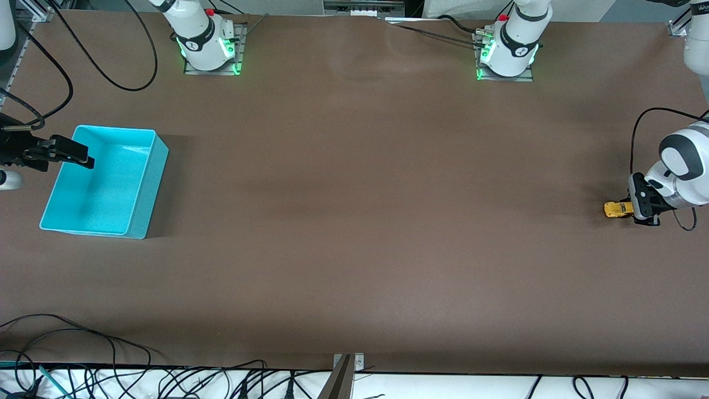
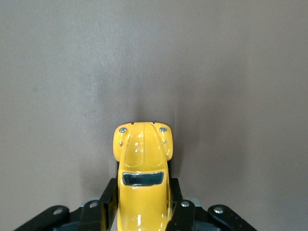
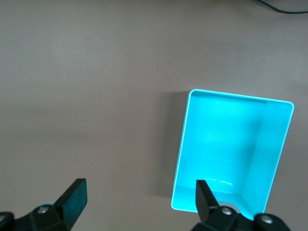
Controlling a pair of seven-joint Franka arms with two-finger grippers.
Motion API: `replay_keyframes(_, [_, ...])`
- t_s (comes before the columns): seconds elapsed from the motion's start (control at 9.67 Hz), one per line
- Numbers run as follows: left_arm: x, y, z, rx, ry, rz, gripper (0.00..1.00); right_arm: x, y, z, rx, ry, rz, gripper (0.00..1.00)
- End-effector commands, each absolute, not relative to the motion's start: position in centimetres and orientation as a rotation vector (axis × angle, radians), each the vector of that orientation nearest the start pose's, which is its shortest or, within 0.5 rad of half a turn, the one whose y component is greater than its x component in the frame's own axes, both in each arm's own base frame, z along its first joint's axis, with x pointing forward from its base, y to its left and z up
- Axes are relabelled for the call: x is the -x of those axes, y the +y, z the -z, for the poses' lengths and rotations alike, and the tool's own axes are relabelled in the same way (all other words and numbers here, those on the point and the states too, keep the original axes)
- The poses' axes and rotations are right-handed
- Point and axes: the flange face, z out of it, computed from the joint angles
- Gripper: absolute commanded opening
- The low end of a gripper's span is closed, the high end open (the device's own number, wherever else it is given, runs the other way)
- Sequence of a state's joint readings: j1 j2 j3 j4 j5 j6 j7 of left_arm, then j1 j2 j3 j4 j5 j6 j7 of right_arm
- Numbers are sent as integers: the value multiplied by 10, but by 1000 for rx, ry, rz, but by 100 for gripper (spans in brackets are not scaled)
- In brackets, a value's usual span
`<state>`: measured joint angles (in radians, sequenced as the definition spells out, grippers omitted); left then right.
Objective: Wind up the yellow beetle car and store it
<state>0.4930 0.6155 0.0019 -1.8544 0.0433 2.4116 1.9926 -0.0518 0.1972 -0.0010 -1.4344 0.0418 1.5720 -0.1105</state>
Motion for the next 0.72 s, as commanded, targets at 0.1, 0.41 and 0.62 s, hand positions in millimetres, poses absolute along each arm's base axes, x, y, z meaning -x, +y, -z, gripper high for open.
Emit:
replay_keyframes(0.1, [-581, 285, -200, 2346, 2396, -148, 100, -608, -27, -576, 3087, -87, -69, 100])
replay_keyframes(0.41, [-590, 273, -241, 2437, 2386, -119, 100, -608, -26, -576, 3085, -89, -69, 100])
replay_keyframes(0.62, [-590, 269, -258, 2472, 2355, -133, 100, -608, -26, -576, 3085, -89, -69, 100])
